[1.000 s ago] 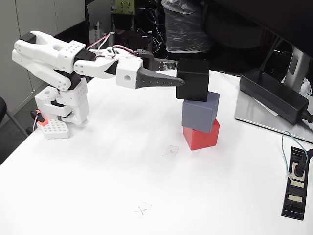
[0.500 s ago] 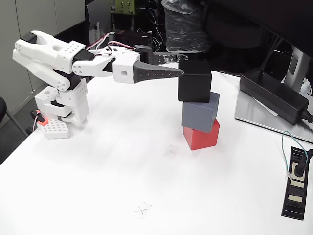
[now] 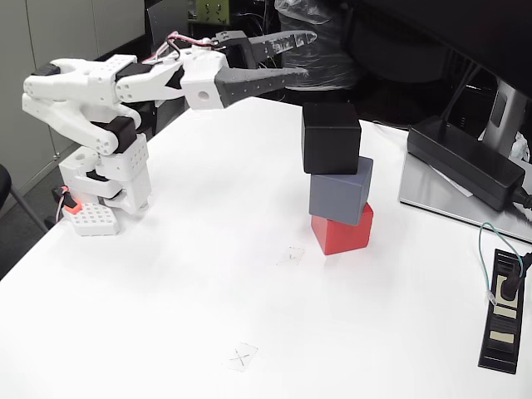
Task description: Stack the three blocks in an ordered color.
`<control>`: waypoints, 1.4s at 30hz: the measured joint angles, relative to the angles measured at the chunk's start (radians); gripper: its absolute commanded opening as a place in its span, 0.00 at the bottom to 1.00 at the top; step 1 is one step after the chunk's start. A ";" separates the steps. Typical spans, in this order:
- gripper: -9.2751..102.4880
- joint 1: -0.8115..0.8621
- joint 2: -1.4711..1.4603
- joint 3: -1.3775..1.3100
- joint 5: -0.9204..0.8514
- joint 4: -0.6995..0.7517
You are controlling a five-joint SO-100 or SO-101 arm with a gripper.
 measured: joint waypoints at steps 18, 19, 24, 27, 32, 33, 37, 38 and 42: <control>0.07 0.009 0.354 -0.100 0.873 0.687; 0.08 0.009 0.364 -0.087 0.913 0.687; 0.08 0.006 0.360 0.005 1.120 0.687; 0.08 0.006 0.360 0.061 1.244 0.687; 0.08 0.006 0.360 0.133 1.344 0.689; 0.08 0.006 0.360 0.135 1.348 0.689; 0.08 0.006 0.360 0.172 1.358 0.699; 0.09 0.006 0.362 0.179 1.358 0.707; 0.09 0.008 0.364 0.198 1.358 0.749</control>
